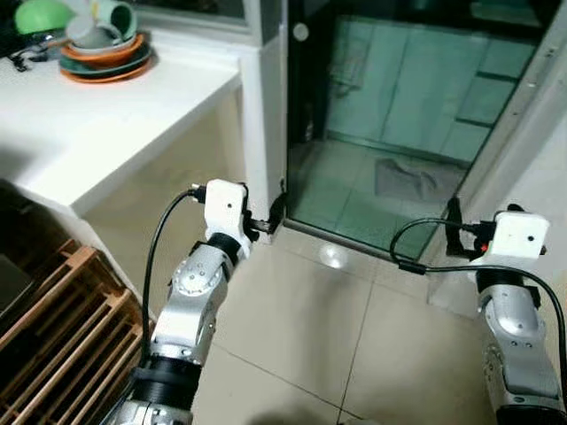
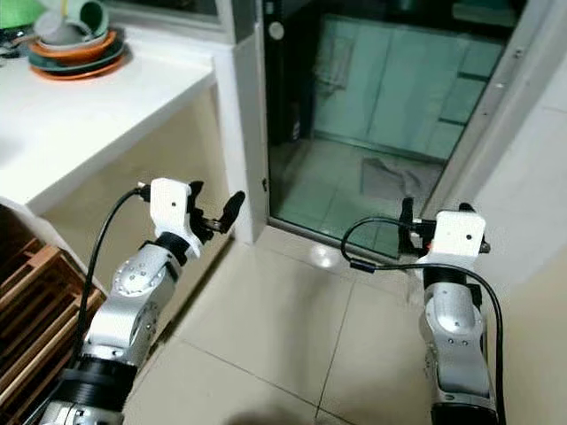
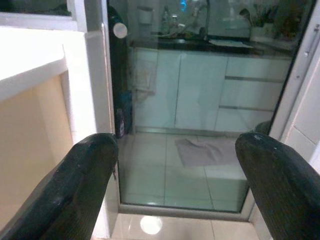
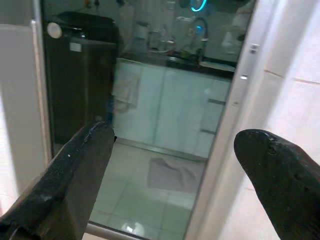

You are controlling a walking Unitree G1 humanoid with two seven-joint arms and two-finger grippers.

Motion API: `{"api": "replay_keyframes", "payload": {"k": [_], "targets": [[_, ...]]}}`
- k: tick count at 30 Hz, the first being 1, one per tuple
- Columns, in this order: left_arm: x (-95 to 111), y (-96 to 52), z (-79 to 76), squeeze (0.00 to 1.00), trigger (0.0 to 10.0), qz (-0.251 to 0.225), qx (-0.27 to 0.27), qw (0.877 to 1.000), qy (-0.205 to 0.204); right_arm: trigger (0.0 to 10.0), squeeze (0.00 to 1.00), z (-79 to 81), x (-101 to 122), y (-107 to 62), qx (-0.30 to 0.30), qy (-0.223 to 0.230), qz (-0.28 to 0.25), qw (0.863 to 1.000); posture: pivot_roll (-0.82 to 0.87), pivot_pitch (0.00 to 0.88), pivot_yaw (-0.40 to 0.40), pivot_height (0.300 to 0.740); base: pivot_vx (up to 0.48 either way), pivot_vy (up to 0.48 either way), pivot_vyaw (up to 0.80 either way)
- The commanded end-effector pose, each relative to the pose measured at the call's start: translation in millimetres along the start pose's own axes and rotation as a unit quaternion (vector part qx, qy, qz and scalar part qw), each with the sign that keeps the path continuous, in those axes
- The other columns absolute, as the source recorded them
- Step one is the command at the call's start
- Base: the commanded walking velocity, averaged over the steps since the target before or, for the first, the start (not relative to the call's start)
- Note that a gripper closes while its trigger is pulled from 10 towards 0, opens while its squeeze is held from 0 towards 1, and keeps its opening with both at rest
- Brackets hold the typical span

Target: Restocking fridge

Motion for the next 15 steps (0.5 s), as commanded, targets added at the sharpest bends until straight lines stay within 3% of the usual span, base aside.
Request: {"api": "replay_keyframes", "payload": {"k": [1,6,15], "targets": [[4.1,3.3,-2.6,0.0,10.0,-0.001,-0.011,1.0,0.0,10.0,0.0,0.9,0.6,1.7,0.001,0.004,-0.001,1.0,-0.2,0.0,0.055,0.74,0.48,0.0,0.6],[7.1,10.8,-13.0,0.0,10.0,0.001,-0.049,0.999,0.009,10.0,0.0,-0.7,-1.5,-0.6,-0.011,0.008,0.002,1.0,-0.22,0.0,0.07,0.74,0.48,0.0,0.58],[2.5,11.7,-22.2,0.0,10.0,0.012,-0.074,0.997,0.006,10.0,0.0,-0.2,-1.7,-1.5,-0.018,0.007,0.0,1.0,-0.22,0.0,0.078,0.74,0.48,0.0,0.0]]}}
Point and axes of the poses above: a point about 5 cm out from each wrist's last joint towards the gripper, its own y axis pointing out of the wrist towards the gripper, its own x axis along the axis of the wrist's last joint, z = x × y, the point moved 1 cm from there along y, pointing out of the wrist towards the gripper, and after that the axes turned 2 degrees about -y, right-handed, at the moved point
